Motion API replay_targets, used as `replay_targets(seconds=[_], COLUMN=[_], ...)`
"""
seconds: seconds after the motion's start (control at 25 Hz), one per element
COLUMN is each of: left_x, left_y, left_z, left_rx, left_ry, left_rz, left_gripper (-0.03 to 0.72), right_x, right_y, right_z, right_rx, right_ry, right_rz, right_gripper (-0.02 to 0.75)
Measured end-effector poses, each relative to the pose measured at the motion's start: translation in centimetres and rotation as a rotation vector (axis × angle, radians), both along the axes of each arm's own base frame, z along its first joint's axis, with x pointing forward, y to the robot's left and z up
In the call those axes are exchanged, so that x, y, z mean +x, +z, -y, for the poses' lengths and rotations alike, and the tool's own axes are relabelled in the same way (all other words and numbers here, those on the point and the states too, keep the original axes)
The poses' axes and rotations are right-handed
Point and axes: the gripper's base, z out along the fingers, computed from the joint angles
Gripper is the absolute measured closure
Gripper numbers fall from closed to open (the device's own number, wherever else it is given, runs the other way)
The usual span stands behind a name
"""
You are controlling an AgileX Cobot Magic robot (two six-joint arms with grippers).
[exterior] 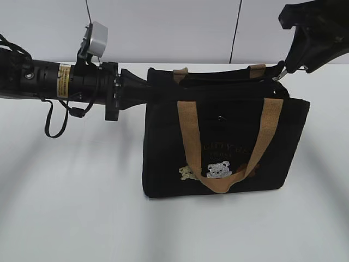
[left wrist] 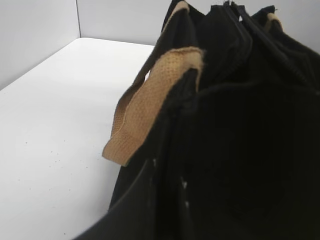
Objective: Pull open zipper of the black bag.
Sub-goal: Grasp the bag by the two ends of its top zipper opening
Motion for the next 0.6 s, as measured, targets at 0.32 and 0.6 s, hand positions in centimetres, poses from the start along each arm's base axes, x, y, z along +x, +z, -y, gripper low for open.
replay_targets(seconds=[0.32, 0.6], left_x=[0.12, 0.29], left_y=[0.09, 0.56], left_z=[0.0, 0.01], left_rx=[-0.011, -0.047], left_ry=[0.014, 0.046], left_rz=[-0.003, -0.046], left_gripper=[0.63, 0.377], right_x=[-0.18, -0.2], right_y=[0.19, 0.23], right_z=[-0.31, -0.32], right_rx=[0.041, 0.043], right_ry=[-0.007, -0.007], right_rz=[-0.01, -0.009], right_gripper=[0.446, 0.33])
